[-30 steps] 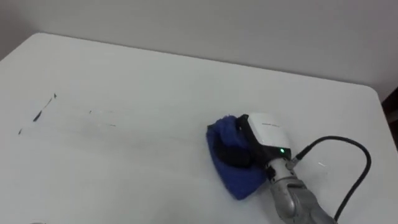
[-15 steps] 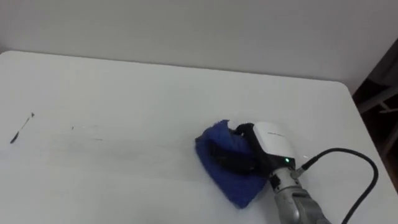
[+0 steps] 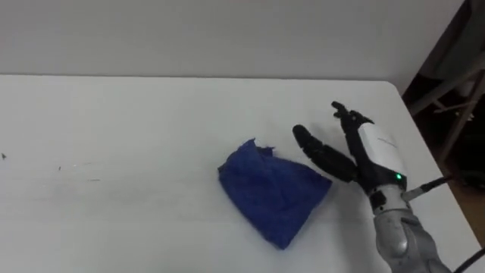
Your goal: Wipe table
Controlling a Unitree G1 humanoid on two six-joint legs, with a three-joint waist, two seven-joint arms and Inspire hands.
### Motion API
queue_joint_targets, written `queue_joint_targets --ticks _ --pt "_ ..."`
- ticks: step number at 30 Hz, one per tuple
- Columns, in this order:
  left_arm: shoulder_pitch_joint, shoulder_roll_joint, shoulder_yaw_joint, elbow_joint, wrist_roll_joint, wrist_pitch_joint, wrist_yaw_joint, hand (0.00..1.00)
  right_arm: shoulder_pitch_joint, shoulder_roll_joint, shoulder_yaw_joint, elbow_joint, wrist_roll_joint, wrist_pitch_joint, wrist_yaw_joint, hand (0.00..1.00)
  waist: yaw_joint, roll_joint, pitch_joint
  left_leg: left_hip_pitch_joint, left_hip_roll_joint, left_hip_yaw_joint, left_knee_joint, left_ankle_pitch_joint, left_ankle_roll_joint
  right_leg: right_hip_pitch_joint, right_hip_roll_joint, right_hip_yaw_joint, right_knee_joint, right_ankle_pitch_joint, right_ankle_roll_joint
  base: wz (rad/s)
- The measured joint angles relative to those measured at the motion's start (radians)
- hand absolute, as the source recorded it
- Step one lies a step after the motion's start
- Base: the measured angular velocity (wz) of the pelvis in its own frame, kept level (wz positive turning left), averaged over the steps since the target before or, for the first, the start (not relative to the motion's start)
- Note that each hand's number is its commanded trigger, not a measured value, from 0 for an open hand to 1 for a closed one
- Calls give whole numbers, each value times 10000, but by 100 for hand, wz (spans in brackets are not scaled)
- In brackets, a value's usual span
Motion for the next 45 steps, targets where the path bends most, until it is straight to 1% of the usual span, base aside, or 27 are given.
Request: queue_joint_targets --ticks 1,2,4,6,10,11,13,14,15,18,19,20,21,22,23,24,26,28,30,33,34,36,38,40,42,43,45 --pt "38 -6 202 39 -6 3 -5 0 0 -53 -254 -106 46 32 -3 0 -27 -77 -51 14 -9 94 -51 19 6 -27 2 82 11 2 -3 -13" --pt "104 -4 385 47 -10 3 -31 0 -4 -64 -559 -196 197 45 -18 0 -23 -132 -84 45 -11 163 -59 23 9 -23 3 170 22 3 -4 -17" --pt "209 10 597 104 -75 6 -91 0 -16 -69 -1025 -259 215 53 -142 0 -51 -175 -91 115 31 217 -60 22 11 7 -1 180 19 6 -9 -8" --pt "434 27 747 101 -201 15 -89 0 -24 -88 -1636 -258 298 55 -288 0 -280 -211 -121 98 30 200 -29 1 29 -51 -12 169 35 9 -10 0" --pt "615 24 765 174 -207 20 -89 0 -20 -153 -2567 -235 505 96 -725 0 -539 -186 -111 88 28 217 -29 -12 40 -93 -29 232 171 8 -8 -2" --pt "666 24 804 174 -212 19 -89 0 -20 -163 -2864 -153 807 86 -888 0 -622 -223 -122 134 29 244 -55 -12 41 -71 -27 264 156 8 -8 -4" --pt "694 29 1018 180 -208 18 -78 0 -57 -345 -3214 261 1409 86 -1171 0 -744 -253 -97 142 28 238 -64 -12 41 -69 -28 241 161 8 -8 -2" --pt "748 29 1169 179 -179 18 -76 0 -55 -527 -3406 591 1555 95 -1325 0 -808 -264 -82 125 27 240 -61 -11 41 -86 -30 237 160 8 -8 0" --pt "743 27 1330 172 -176 18 -83 0 -52 -566 -3744 884 1556 109 -1408 0 -843 -274 -89 118 32 251 -63 -16 43 -112 -33 241 170 7 -7 0" --pt "752 30 1639 172 -160 19 -96 0 -20 -585 -4249 1449 1868 165 -1693 0 -992 -287 -86 100 26 272 -67 -16 44 -121 -32 243 176 6 -4 0" --pt "737 28 1847 170 -147 20 -127 0 -10 -597 -4478 1785 2246 190 -1809 0 -1019 -300 -91 100 33 296 -73 -15 44 -139 -31 283 175 6 -4 -9" --pt "736 35 1995 163 -163 21 -139 0 1 -601 -4682 1991 2631 303 -1916 0 -1038 -290 -104 89 45 352 -73 -16 45 -180 -23 342 176 6 -5 -10" --pt "759 48 2096 141 -173 22 -158 0 0 -662 -4849 2332 2938 322 -2122 0 -1047 -324 -129 35 40 361 -74 -16 45 -229 -24 357 177 6 -5 -8" --pt "766 59 2116 120 -173 28 -162 0 -1 -751 -4867 2553 3114 345 -2249 0 -1064 -325 -147 18 35 362 -72 -16 45 -250 -24 358 177 6 -5 0" --pt "747 105 2120 115 -173 36 -180 0 -4 -956 -4891 3054 3568 394 -2438 0 -1082 -336 -163 13 24 363 -70 -16 45 -253 -26 352 178 6 -5 0" --pt "713 128 2181 115 -180 65 -193 0 -3 -1054 -5015 3491 3933 463 -2565 0 -1100 -366 -171 13 17 367 -70 -18 48 -261 -25 352 184 6 -5 0" --pt "710 154 2223 116 -205 121 -182 0 -12 -1090 -5272 4059 4461 501 -2825 0 -1157 -367 -175 5 12 366 -62 -20 49 -263 -17 358 191 6 -5 0" --pt "735 165 2239 116 -280 124 -150 0 46 -1136 -5338 4450 5154 599 -2955 0 -1220 -358 -173 -7 13 376 -43 -38 48 -272 -13 381 188 6 -5 -2" --pt "761 208 2280 117 -420 174 -97 0 115 -1146 -5471 5097 6267 596 -3133 0 -1331 -412 -128 -46 50 364 39 -112 47 -272 -1 387 183 6 -5 0" --pt "764 289 2333 119 -411 169 -95 0 258 -1175 -5635 6409 7210 608 -3253 0 -1352 -402 -152 -113 104 359 195 -228 46 -270 22 364 188 6 -5 1" --pt "738 300 2334 119 -389 172 -95 0 405 -1174 -5648 6856 7605 678 -3249 0 -1400 -378 -147 -122 97 362 197 -229 48 -269 18 368 185 7 -6 0" --pt "901 291 2373 124 -361 195 -95 0 728 -1173 -5699 7904 8182 766 -3197 0 -1380 -321 -171 -107 100 385 201 -228 49 -268 17 396 189 7 -6 -4" --pt "940 289 2374 123 -351 288 -96 0 906 -1172 -5683 8664 8427 878 -3026 0 -1444 -257 -177 -47 104 382 198 -230 48 -195 22 403 184 6 -5 0" --pt "931 293 2376 116 -375 379 -98 0 1073 -1166 -5645 9267 8736 1072 -2818 0 -1460 -205 -161 5 115 383 194 -240 34 -147 31 414 180 5 -3 0" --pt "925 293 2374 167 -387 392 -105 0 1366 -978 -5556 9759 8936 1256 -2605 0 -1443 -165 -135 14 138 381 197 -246 2 -130 62 432 166 5 -5 0" --pt "922 295 2376 232 -372 394 -105 0 1403 -882 -5554 9863 8916 1257 -2600 0 -1444 -166 -136 16 149 381 200 -245 -1 -130 74 449 164 5 -6 0" --pt "854 279 2374 567 -371 437 -112 0 1544 -493 -5421 10319 8907 1347 -2452 0 -1418 -153 -124 18 159 351 247 -255 -10 -95 98 395 148 5 -7 2"
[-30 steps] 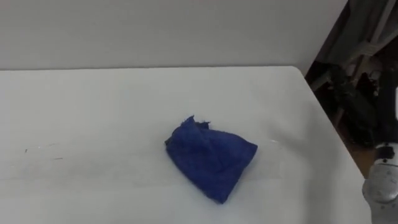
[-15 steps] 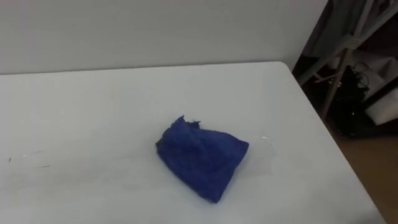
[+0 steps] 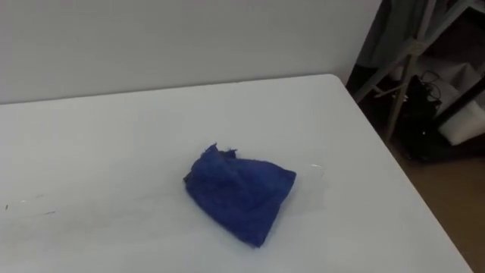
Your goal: Wipe table
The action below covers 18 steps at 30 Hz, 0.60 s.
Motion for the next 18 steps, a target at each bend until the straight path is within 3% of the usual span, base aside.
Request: queue_joint_targets --ticks 3,8,10,14,18 --pt "-142 -48 -180 154 0 169 16 0 -27 384 856 590 -536 327 351 0 57 36 22 -44 5 -63 162 -105 -29 24 16 -59 4 -1 0 6" --pt "-208 -48 -1077 357 -8 190 58 0 -361 618 2243 887 -2222 694 1069 0 157 238 22 -88 2 -140 351 -219 -23 59 -1 -94 9 -2 2 4" --pt "-217 -70 -1133 512 -20 181 165 0 -550 680 2549 843 -2865 704 1151 0 263 347 -7 -83 9 -140 349 -219 -24 60 10 -81 5 -1 2 0" --pt "-434 -232 -1705 785 7 187 347 0 -964 774 3493 525 -4052 694 1239 0 615 628 53 -84 5 -136 304 -166 9 40 13 -102 -11 0 0 0" --pt "-432 -396 -1987 768 -15 186 479 0 -1134 1083 4166 -283 -4514 584 1444 0 757 678 43 -196 -20 -234 286 -120 -21 59 43 -224 -176 1 -5 7"
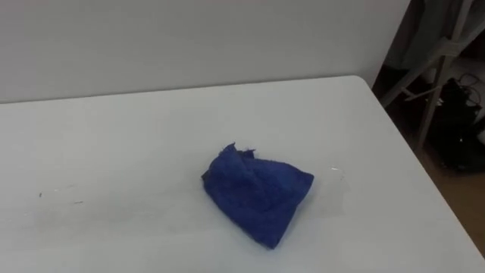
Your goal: Wipe table
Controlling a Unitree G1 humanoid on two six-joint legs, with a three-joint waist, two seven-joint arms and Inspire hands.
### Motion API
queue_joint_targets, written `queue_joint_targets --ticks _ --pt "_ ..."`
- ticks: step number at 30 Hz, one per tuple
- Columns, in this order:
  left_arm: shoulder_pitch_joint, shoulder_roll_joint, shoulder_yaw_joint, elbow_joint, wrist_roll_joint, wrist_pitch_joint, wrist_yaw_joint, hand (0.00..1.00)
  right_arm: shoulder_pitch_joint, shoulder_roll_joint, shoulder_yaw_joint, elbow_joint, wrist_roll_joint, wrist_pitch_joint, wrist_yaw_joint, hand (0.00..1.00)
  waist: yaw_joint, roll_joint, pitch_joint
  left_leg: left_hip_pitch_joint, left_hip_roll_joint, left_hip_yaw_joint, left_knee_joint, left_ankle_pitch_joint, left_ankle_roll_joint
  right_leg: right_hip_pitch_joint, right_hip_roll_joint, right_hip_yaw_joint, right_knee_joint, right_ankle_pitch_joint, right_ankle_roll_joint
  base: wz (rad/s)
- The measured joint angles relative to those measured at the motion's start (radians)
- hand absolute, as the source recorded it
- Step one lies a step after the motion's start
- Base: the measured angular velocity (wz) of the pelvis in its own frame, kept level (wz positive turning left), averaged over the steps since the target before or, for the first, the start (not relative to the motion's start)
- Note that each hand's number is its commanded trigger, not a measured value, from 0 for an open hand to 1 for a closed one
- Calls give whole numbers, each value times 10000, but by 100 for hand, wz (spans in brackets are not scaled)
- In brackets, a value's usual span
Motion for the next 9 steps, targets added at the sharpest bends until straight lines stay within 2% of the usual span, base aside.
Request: queue_joint_targets --ticks 3,9 --pt "-50 -17 -281 -9 9 -4 117 0 2 189 489 -344 180 -144 195 0 190 -23 16 -73 -36 -73 8 26 -9 42 17 -54 0 1 -1 8" --pt "7 -56 -742 -7 14 -19 229 0 210 300 1500 -476 660 -322 782 0 260 -65 35 -75 -84 -328 45 41 -13 197 2 -305 -6 -1 2 11"
